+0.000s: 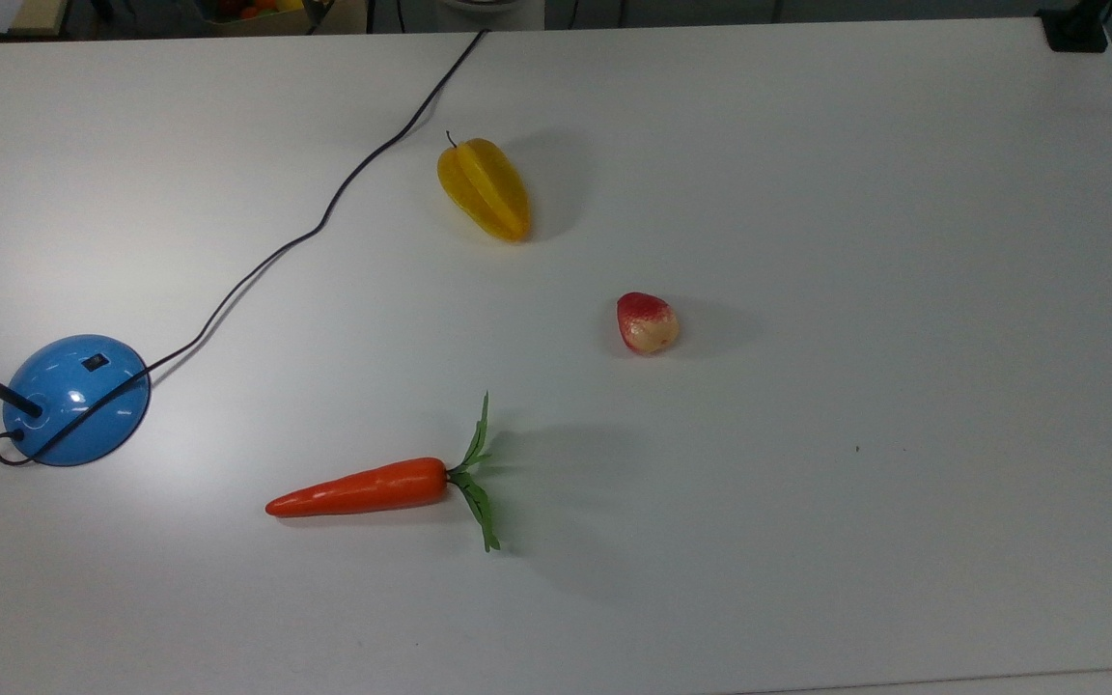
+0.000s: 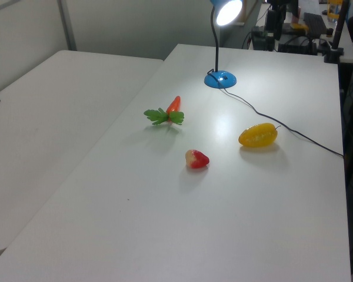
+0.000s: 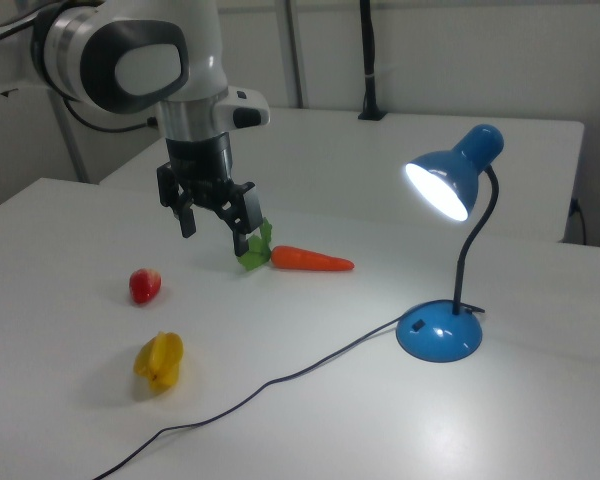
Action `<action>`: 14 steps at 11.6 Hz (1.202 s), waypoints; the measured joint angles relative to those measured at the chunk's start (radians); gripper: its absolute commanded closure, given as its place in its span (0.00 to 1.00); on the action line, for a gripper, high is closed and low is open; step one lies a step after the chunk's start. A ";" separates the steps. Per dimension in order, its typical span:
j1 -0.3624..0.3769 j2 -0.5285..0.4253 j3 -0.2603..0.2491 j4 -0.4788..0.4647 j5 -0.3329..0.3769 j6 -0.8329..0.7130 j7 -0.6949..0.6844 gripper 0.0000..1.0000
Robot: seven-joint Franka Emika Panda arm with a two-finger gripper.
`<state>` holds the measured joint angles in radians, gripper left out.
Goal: Turn off lamp
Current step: 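Lift the gripper and swing it toward the blue lamp base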
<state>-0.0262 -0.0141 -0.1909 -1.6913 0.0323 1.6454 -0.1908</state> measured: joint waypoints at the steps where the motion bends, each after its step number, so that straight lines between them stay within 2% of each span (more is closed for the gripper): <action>1: -0.001 0.000 0.000 0.000 0.000 0.000 0.000 0.00; 6: -0.002 0.000 0.000 0.000 0.000 0.000 0.000 0.00; 7: -0.003 0.000 0.000 0.000 0.000 0.000 0.000 0.04; 9: -0.003 0.000 0.000 0.000 0.000 0.000 0.000 0.30; 10: -0.004 0.000 0.000 0.000 0.000 0.000 0.000 0.51; 11: -0.004 0.000 0.000 0.000 0.000 0.000 0.000 0.68; 13: -0.004 0.001 0.000 0.000 0.000 0.000 0.000 0.91; 14: -0.004 0.001 0.000 0.000 0.000 0.000 0.000 0.99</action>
<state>-0.0300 -0.0135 -0.1909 -1.6913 0.0323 1.6454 -0.1912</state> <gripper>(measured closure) 0.515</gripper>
